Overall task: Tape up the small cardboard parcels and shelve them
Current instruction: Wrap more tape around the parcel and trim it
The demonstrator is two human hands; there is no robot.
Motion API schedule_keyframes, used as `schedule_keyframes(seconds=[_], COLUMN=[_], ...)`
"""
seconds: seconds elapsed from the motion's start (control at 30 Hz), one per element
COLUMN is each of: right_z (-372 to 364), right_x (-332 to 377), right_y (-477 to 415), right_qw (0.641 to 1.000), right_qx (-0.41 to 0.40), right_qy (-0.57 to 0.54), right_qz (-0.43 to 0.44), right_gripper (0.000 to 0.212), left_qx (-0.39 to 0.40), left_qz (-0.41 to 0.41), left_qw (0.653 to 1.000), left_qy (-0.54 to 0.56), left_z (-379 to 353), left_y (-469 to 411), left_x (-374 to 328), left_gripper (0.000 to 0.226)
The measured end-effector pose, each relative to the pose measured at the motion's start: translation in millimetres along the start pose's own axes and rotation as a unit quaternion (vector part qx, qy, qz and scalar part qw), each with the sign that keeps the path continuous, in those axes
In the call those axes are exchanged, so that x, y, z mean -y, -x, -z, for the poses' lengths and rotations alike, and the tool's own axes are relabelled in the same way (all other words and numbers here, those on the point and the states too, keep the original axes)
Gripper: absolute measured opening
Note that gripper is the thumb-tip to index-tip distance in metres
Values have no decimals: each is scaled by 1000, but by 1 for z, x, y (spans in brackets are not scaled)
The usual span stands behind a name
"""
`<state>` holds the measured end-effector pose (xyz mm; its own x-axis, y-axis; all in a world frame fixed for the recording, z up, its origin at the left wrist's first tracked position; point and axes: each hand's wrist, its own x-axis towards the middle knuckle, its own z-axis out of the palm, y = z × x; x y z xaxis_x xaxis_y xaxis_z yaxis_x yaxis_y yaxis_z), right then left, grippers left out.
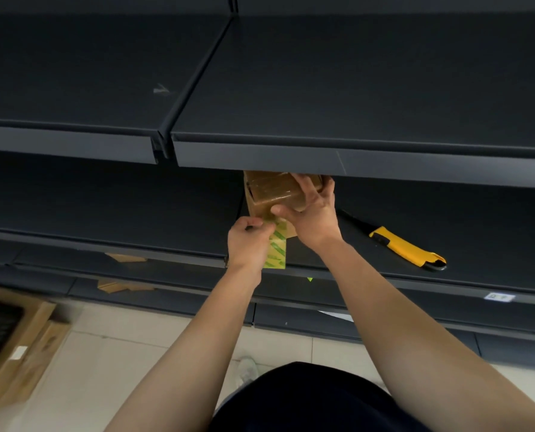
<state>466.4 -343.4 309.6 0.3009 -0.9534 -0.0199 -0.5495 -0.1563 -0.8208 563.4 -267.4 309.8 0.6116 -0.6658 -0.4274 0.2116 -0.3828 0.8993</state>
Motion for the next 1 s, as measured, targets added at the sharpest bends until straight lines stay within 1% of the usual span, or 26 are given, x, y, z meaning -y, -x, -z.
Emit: schedule_keyframes(seconds=[0.17,0.27,0.3,0.37,0.4,0.43,0.47,0.5,0.53,0.57,0.6,0.63,0.67,0.73,0.9,0.93,1.0], right_z=[-4,1,3,10,14,19,26,33,41,49,55,60,62,65,75,75,70], right_x=[2,6,7,2,-5,-15,-30,-48,-66,-84,-101,-114,-125,-140,-147,-147,-143], right_y=[2,-2,-3,-2,1,5,7,9,11,13,14,15,17,17,12,15,29], right_qw=[999,1000,1000,998,994,991,990,988,978,959,937,919,908,902,893,898,920], right_qx=[-32,-22,-7,6,-20,-65,-114,-149,-159,-142,-110,-78,-53,-30,-17,-22,-58], right_qy=[17,22,10,-70,-111,-119,-79,2,105,198,262,300,317,319,372,366,319], right_qz=[11,6,3,6,7,4,-11,-42,-89,-146,-201,-244,-270,-288,-252,-243,-220], right_gripper=[71,70,69,63,58,53,49,49,51,54,57,60,62,61,45,44,40], left_qx=[-39,-29,-26,-25,-27,-30,-35,-41,-46,-48,-48,-44,-40,-37,-59,-63,-67], left_qz=[5,6,9,17,16,13,7,1,-4,-5,-2,1,6,17,26,27,27], left_qw=[999,1000,999,999,999,998,998,997,997,996,996,996,996,996,996,995,995], left_qy=[-15,9,15,26,35,46,57,64,69,73,75,76,77,76,65,67,74], left_z=[-7,-7,-6,-4,-4,-4,-4,-5,-6,-7,-8,-9,-11,-13,-16,-17,-18], left_y=[-2,-7,-9,-12,-12,-13,-13,-14,-14,-14,-14,-14,-14,-14,-16,-17,-18], left_x=[13,13,12,11,12,12,12,12,12,12,12,11,11,11,8,8,6], left_gripper=[10,8,9,8,8,9,12,15,16,15,13,11,10,13,16,16,17])
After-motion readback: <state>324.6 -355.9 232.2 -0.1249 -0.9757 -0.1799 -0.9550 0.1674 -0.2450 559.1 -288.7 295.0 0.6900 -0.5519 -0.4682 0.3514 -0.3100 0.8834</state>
